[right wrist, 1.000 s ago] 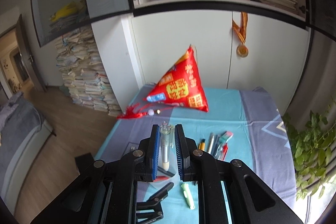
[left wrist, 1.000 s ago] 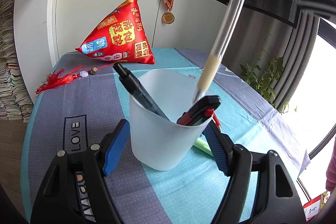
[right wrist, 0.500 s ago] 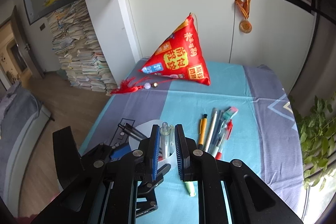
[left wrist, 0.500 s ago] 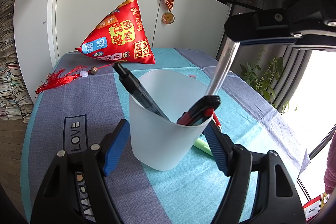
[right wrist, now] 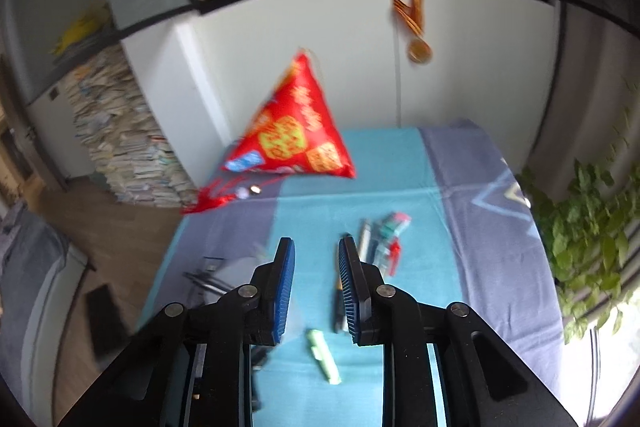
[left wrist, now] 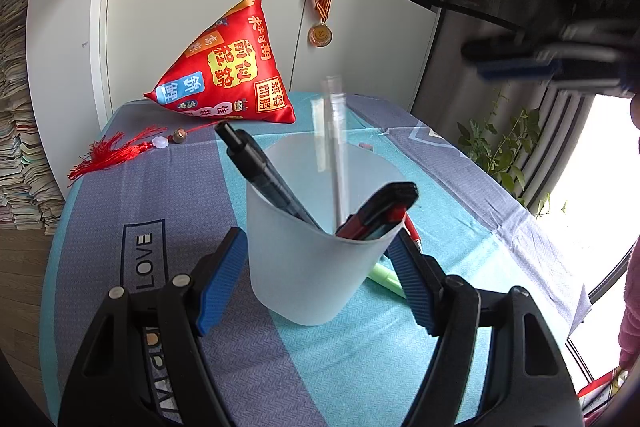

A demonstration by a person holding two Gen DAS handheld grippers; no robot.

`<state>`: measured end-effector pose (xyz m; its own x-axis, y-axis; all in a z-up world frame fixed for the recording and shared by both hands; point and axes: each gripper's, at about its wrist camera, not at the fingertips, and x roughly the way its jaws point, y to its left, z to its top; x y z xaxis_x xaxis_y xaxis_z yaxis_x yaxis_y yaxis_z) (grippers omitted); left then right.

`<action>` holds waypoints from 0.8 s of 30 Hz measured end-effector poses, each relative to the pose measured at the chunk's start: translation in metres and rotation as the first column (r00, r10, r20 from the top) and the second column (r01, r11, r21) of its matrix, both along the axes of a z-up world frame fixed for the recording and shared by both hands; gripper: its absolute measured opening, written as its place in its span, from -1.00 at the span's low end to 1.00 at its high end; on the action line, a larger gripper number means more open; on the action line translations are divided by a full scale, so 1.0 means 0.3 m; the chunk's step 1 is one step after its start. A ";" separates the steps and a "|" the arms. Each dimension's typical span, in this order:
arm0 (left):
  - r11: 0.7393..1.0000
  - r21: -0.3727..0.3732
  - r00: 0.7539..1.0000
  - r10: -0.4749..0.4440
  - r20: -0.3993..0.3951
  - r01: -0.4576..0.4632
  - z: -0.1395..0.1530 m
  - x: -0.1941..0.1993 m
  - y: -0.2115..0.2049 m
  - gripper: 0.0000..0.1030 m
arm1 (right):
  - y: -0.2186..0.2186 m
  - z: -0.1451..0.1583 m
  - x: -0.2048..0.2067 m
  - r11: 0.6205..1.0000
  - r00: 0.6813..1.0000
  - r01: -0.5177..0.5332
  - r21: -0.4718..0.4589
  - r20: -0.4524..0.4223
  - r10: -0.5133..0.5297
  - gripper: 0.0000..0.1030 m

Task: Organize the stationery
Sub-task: 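Grasp a clear pen with a red cap using the right gripper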

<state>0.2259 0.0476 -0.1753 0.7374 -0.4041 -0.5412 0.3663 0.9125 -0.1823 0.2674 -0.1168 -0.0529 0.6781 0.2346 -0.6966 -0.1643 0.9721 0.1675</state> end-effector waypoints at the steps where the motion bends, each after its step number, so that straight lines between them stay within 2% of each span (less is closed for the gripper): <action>1: 1.000 0.000 1.000 0.000 0.000 0.000 0.000 0.000 -0.001 0.41 | -0.016 -0.026 0.019 1.000 0.999 0.019 -0.010 -0.027 -0.020 -0.57; 7: 1.000 0.000 1.000 0.000 0.000 0.000 0.000 0.000 -0.001 0.41 | -0.112 -0.214 0.138 0.993 0.968 0.111 -0.050 -0.221 -0.119 -0.57; 11: 1.000 0.000 1.000 0.000 0.000 0.000 0.000 0.000 0.000 0.41 | -0.146 -0.304 0.214 0.987 0.943 0.140 -0.082 -0.293 -0.158 -0.57; 13: 1.000 0.000 1.000 0.000 0.000 0.000 0.000 0.000 0.000 0.41 | -0.160 -0.336 0.258 0.987 0.930 0.144 -0.066 -0.331 -0.158 -0.57; 18: 1.000 0.000 1.000 0.000 0.000 0.000 0.000 0.000 0.000 0.41 | -0.163 -0.383 0.340 0.984 0.907 0.172 -0.044 -0.383 -0.176 -0.57; 24: 1.000 0.001 1.000 -0.001 0.001 0.001 0.000 0.000 0.000 0.42 | -0.134 -0.415 0.376 0.986 0.904 0.157 -0.057 -0.394 -0.167 -0.57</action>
